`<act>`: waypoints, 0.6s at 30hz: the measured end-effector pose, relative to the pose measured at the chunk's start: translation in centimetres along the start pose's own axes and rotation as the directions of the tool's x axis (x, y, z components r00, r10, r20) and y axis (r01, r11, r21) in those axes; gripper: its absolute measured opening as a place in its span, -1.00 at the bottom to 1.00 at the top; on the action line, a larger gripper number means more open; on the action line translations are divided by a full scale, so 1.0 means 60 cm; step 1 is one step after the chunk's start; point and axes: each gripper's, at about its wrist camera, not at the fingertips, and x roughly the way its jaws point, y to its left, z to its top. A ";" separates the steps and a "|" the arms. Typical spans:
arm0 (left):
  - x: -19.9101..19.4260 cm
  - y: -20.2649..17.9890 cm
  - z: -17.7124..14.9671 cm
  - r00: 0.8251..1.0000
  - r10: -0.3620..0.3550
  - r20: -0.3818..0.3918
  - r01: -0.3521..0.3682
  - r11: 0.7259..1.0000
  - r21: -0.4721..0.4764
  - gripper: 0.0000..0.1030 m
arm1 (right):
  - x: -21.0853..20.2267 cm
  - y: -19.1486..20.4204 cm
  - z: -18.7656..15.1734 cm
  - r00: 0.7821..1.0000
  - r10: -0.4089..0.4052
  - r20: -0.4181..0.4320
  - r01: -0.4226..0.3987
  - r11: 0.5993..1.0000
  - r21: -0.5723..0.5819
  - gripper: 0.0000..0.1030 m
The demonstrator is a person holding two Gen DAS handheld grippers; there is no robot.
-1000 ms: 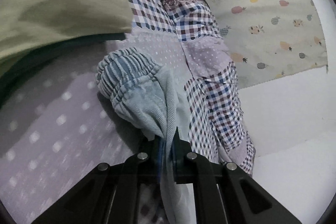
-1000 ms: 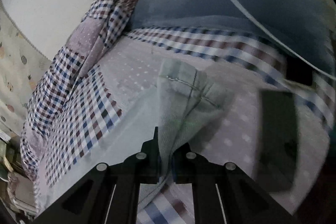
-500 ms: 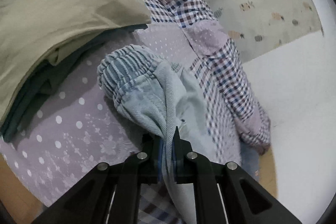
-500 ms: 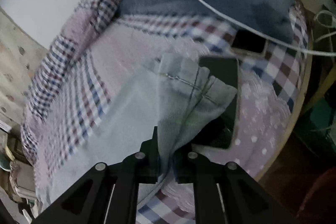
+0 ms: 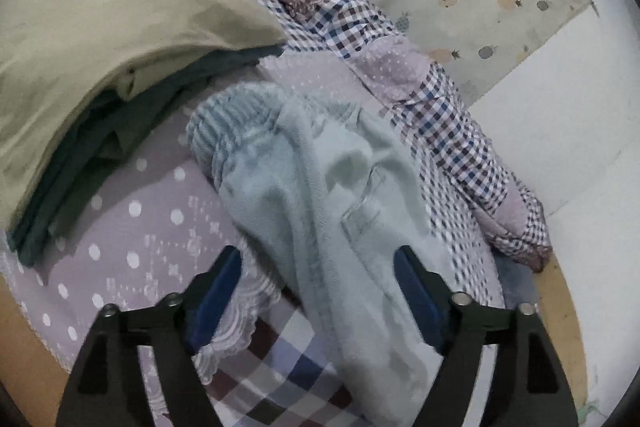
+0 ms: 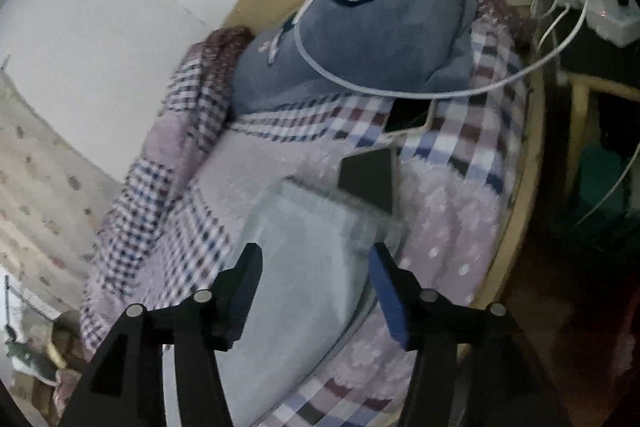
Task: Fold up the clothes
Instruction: 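Open both grippers and release the folded pants on the bed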
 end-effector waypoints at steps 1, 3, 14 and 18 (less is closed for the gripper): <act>0.003 -0.001 0.001 1.000 -0.020 -0.014 0.020 1.000 -0.007 0.62 | 0.004 0.009 -0.014 1.000 0.003 -0.008 -0.003 1.000 -0.029 0.20; 0.006 -0.002 -0.005 0.998 -0.055 -0.013 0.055 0.998 -0.013 0.63 | 0.006 0.038 -0.028 1.000 0.015 -0.009 -0.016 0.994 -0.110 0.20; 0.013 0.030 0.003 0.999 -0.023 0.043 0.028 0.993 -0.117 0.65 | 0.013 0.169 -0.121 0.998 0.062 -0.024 -0.066 0.876 -0.478 0.47; 0.008 0.078 0.020 0.993 -0.050 0.107 0.074 0.971 -0.228 0.65 | 0.020 0.166 -0.121 0.997 0.065 -0.038 -0.075 0.881 -0.467 0.48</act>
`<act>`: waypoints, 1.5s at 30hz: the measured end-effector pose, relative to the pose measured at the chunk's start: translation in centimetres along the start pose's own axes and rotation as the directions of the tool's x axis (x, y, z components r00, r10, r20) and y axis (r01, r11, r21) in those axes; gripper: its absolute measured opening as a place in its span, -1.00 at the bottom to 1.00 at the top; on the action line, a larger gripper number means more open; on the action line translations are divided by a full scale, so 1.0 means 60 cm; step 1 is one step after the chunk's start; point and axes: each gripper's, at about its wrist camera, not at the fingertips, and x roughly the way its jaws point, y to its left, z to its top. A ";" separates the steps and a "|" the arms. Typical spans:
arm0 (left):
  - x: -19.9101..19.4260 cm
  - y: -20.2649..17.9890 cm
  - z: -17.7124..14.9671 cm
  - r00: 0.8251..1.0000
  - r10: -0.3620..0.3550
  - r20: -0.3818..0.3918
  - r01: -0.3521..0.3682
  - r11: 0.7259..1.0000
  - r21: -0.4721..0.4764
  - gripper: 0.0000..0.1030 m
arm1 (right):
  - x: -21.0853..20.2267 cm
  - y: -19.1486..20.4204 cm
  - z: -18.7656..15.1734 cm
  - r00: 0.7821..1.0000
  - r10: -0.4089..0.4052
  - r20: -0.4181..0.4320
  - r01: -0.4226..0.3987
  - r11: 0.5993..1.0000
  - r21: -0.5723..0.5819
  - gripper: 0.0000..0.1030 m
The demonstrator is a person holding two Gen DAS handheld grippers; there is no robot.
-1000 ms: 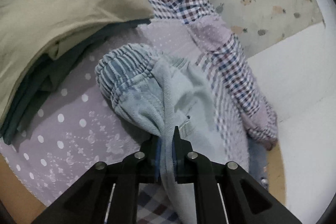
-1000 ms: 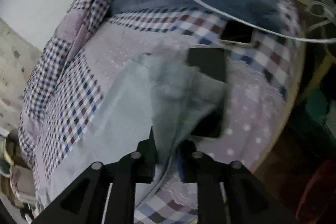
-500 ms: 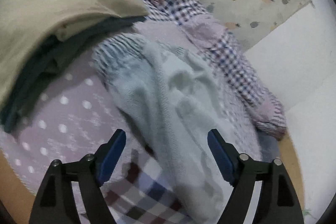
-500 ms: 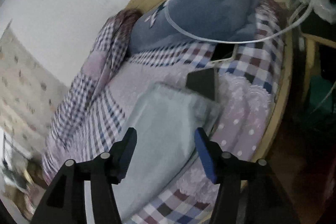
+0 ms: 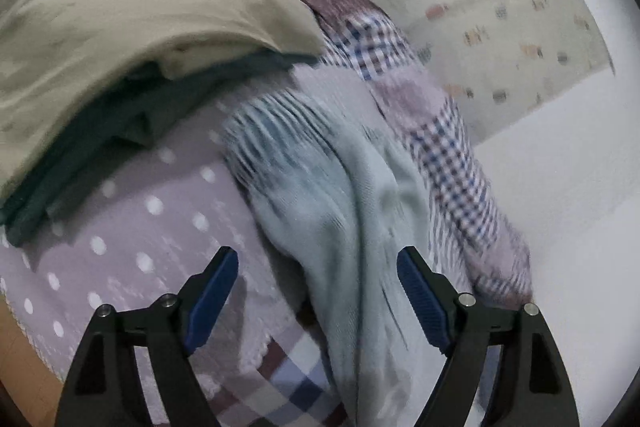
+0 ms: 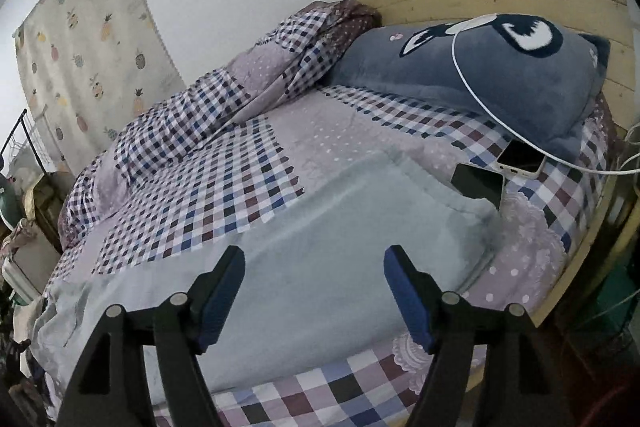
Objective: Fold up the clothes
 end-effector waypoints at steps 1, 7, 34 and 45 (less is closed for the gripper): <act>0.003 0.012 0.006 1.000 -0.012 0.008 0.013 0.999 -0.033 0.65 | 0.003 -0.002 0.001 1.000 0.002 -0.003 -0.002 1.000 0.004 0.48; 0.038 0.045 0.031 0.994 -0.105 -0.011 0.102 0.985 -0.137 0.65 | 0.020 0.006 0.001 1.000 0.002 -0.028 -0.001 1.000 0.007 0.48; 0.088 -0.056 0.075 0.968 -0.244 -0.065 0.241 0.969 -0.047 -0.34 | 0.048 0.067 -0.013 0.998 -0.032 -0.061 0.027 0.997 -0.078 0.48; 0.017 -0.343 -0.016 0.940 -0.299 -0.162 0.338 0.866 0.368 -0.40 | 0.040 0.039 -0.005 0.999 0.026 -0.045 -0.027 1.000 -0.012 0.48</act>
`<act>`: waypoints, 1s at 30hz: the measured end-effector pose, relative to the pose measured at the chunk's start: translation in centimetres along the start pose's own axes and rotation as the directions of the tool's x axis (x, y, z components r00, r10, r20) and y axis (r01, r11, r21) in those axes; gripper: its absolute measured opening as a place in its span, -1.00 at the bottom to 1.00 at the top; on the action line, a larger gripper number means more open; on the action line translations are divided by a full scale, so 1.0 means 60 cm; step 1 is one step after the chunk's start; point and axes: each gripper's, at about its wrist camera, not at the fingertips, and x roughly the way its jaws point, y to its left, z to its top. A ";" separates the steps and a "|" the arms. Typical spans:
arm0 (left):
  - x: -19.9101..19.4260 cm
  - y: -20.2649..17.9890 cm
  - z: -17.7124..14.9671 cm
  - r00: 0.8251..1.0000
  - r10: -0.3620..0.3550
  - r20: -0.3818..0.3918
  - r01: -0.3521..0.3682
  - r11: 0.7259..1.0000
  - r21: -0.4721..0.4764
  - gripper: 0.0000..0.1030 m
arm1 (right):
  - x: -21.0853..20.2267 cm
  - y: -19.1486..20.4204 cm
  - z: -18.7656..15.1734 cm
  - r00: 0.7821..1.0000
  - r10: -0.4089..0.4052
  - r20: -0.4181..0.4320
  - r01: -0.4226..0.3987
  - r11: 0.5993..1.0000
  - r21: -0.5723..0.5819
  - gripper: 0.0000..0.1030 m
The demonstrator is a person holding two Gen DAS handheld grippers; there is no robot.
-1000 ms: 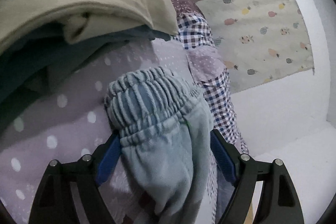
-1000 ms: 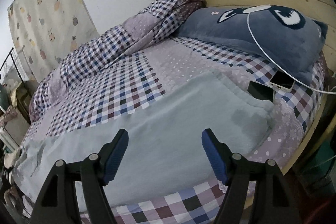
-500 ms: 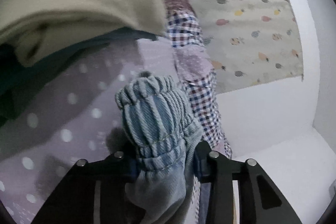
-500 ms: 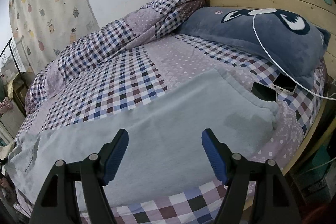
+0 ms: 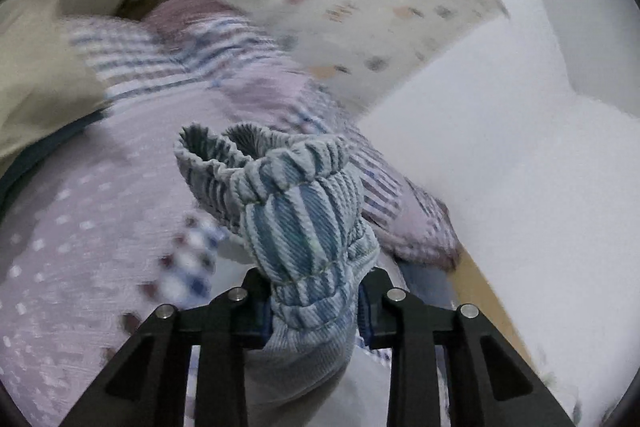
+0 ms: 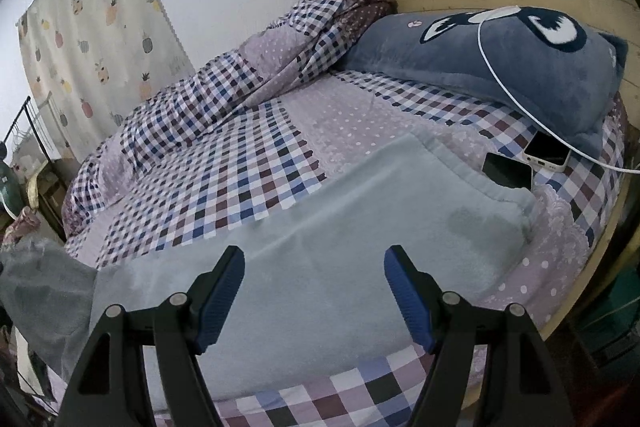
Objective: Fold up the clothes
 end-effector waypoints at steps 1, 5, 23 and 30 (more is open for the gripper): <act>0.007 -0.035 -0.003 1.000 -0.009 -0.018 0.010 0.999 0.039 -0.40 | -0.002 -0.005 0.001 1.000 0.007 0.002 -0.007 1.000 0.008 0.48; 0.041 -0.177 -0.033 0.994 -0.030 -0.101 0.050 0.978 0.204 -0.41 | -0.012 -0.029 0.004 0.999 0.044 0.020 -0.045 0.996 0.071 0.48; 0.287 -0.391 -0.575 0.793 0.380 -0.476 0.069 0.720 0.690 -0.29 | -0.038 -0.094 0.005 0.986 0.167 0.023 -0.168 0.972 0.162 0.48; 0.216 -0.392 -0.567 0.774 0.263 -0.576 0.220 0.742 0.634 0.56 | -0.039 -0.089 0.004 0.980 0.198 -0.002 -0.196 0.972 0.126 0.48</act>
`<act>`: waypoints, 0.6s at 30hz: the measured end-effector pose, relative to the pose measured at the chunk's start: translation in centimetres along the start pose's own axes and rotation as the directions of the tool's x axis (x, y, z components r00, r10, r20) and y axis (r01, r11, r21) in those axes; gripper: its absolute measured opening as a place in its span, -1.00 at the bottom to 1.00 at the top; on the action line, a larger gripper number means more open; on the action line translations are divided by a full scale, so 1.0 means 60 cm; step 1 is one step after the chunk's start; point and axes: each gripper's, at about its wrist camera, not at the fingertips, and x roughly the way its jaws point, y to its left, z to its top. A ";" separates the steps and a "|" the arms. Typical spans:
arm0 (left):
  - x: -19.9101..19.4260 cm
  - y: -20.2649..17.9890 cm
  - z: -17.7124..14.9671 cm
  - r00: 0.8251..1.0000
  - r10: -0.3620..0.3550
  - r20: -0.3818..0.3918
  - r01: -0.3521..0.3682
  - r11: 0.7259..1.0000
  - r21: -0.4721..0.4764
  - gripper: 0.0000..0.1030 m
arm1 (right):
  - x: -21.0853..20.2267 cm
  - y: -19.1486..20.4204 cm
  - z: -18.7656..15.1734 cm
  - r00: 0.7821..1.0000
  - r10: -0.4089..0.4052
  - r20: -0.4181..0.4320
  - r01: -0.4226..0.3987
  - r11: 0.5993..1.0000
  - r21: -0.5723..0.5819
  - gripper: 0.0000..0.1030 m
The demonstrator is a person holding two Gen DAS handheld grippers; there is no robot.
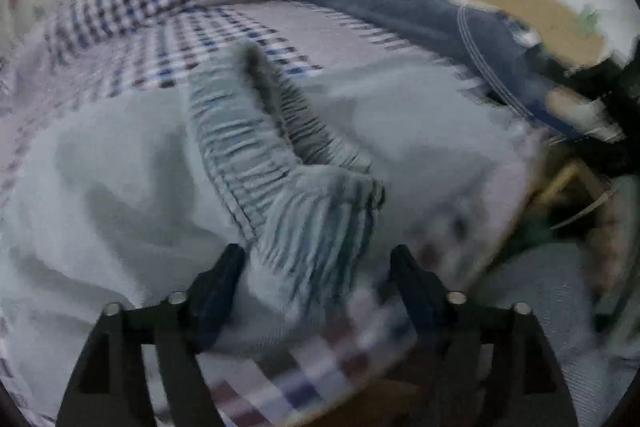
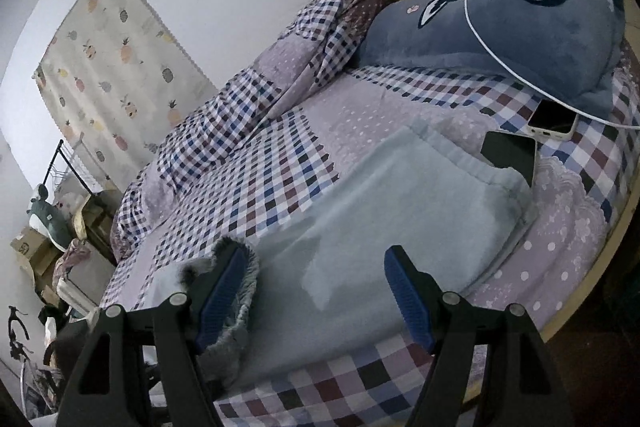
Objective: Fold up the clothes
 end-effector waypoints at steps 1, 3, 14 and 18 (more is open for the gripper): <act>-0.019 0.008 -0.004 1.000 -0.024 0.004 0.024 1.000 0.000 0.59 | 0.001 0.001 0.000 1.000 0.011 -0.005 -0.011 1.000 -0.001 0.48; -0.069 0.027 -0.025 0.997 -0.070 0.044 0.070 0.997 -0.010 0.62 | 0.009 0.011 -0.002 0.998 0.048 -0.034 -0.049 0.999 -0.022 0.48; -0.221 0.310 -0.147 0.942 0.279 0.186 -0.208 0.921 -0.329 0.63 | 0.137 0.149 -0.033 0.946 0.144 -0.290 -0.229 0.931 -0.283 0.48; -0.200 0.335 -0.169 0.947 0.302 0.110 -0.247 0.904 -0.349 0.63 | 0.216 0.190 -0.043 0.922 0.123 -0.367 -0.252 0.911 -0.326 0.48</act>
